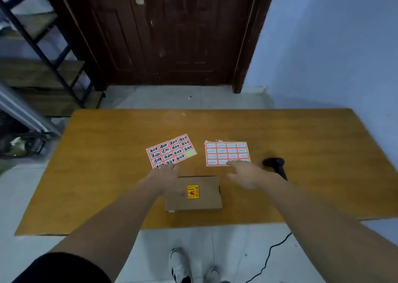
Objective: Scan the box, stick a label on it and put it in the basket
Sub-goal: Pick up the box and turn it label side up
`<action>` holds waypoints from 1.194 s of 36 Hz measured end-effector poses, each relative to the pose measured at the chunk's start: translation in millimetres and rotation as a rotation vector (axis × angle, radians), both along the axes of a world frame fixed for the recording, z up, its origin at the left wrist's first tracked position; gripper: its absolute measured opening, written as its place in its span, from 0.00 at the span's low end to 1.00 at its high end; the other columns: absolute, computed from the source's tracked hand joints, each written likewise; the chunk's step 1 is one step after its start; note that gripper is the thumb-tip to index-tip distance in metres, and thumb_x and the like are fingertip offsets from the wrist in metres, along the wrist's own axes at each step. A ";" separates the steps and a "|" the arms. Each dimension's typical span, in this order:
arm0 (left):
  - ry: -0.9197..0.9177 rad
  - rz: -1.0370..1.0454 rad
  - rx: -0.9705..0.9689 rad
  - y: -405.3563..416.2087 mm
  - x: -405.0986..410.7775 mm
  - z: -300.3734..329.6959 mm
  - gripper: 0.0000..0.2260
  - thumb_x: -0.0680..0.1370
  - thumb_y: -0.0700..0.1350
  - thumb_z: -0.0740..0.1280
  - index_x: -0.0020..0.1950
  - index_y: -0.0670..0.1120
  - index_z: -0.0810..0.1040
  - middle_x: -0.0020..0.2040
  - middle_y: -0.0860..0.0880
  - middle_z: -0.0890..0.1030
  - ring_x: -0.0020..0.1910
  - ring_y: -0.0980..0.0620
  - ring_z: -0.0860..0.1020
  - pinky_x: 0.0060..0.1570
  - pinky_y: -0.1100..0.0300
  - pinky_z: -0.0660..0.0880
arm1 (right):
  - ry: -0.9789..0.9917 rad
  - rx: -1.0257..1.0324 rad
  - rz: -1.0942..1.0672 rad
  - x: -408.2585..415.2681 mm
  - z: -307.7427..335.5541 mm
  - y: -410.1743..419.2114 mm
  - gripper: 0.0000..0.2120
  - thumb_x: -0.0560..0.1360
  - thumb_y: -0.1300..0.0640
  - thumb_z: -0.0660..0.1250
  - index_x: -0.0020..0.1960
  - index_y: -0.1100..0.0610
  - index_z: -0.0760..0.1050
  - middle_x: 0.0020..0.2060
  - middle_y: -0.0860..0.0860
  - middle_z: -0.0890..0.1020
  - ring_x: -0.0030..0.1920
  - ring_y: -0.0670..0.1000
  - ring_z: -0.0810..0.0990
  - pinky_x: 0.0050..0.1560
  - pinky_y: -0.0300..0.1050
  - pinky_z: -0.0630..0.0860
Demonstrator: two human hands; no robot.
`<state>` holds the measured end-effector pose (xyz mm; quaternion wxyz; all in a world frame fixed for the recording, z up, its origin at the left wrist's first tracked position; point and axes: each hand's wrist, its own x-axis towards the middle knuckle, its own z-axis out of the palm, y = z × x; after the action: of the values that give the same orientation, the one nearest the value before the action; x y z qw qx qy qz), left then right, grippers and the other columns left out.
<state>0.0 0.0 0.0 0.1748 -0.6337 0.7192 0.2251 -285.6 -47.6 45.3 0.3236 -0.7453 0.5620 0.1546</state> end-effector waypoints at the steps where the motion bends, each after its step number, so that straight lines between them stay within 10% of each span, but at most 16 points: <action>1: -0.014 -0.029 0.012 1.4 -4.3 -6.0 0.51 0.67 0.74 0.66 0.81 0.47 0.56 0.80 0.46 0.63 0.76 0.43 0.63 0.71 0.43 0.66 | -0.007 0.018 0.010 -0.7 -4.9 0.3 0.30 0.84 0.46 0.60 0.83 0.53 0.57 0.81 0.54 0.64 0.79 0.57 0.63 0.77 0.53 0.62; 9: 0.046 0.200 0.064 24.1 -26.1 -56.4 0.67 0.53 0.79 0.70 0.82 0.57 0.39 0.84 0.50 0.44 0.82 0.41 0.43 0.73 0.32 0.56 | -0.033 0.154 -0.045 -4.8 -57.9 6.1 0.32 0.83 0.45 0.61 0.83 0.52 0.55 0.82 0.53 0.61 0.80 0.57 0.61 0.77 0.54 0.61; 17: 0.342 0.992 0.068 35.7 -30.4 -82.4 0.53 0.72 0.71 0.68 0.83 0.42 0.49 0.81 0.40 0.58 0.78 0.37 0.60 0.73 0.40 0.66 | -0.133 0.266 -0.187 10.4 -100.9 18.8 0.26 0.82 0.47 0.64 0.77 0.55 0.66 0.73 0.56 0.74 0.70 0.57 0.74 0.70 0.53 0.73; 29: 0.435 1.097 0.050 14.4 -37.6 -65.1 0.39 0.78 0.62 0.68 0.80 0.43 0.60 0.76 0.41 0.66 0.74 0.37 0.67 0.72 0.41 0.67 | -0.375 0.319 -0.358 12.0 -97.1 14.7 0.32 0.78 0.47 0.70 0.79 0.47 0.64 0.71 0.51 0.77 0.68 0.54 0.75 0.69 0.54 0.74; 34: 0.649 1.216 0.024 -8.9 -26.3 -38.6 0.34 0.78 0.57 0.68 0.81 0.49 0.62 0.76 0.41 0.65 0.71 0.36 0.69 0.68 0.40 0.71 | -0.532 0.366 -0.407 9.4 -68.1 -9.9 0.40 0.70 0.44 0.80 0.77 0.42 0.65 0.65 0.47 0.77 0.62 0.50 0.77 0.52 0.46 0.81; 43: 0.948 1.295 0.115 -37.9 -12.5 0.8 0.20 0.76 0.53 0.74 0.64 0.52 0.72 0.54 0.50 0.76 0.51 0.47 0.78 0.41 0.50 0.83 | -0.605 0.312 -0.336 10.5 -39.8 -41.9 0.61 0.63 0.57 0.86 0.83 0.43 0.49 0.74 0.50 0.71 0.73 0.55 0.70 0.73 0.57 0.71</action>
<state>-12.5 -37.9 0.8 -0.2818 -0.7519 0.1938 0.5636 -275.2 -89.5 5.5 0.6053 -0.5965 0.5253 -0.0442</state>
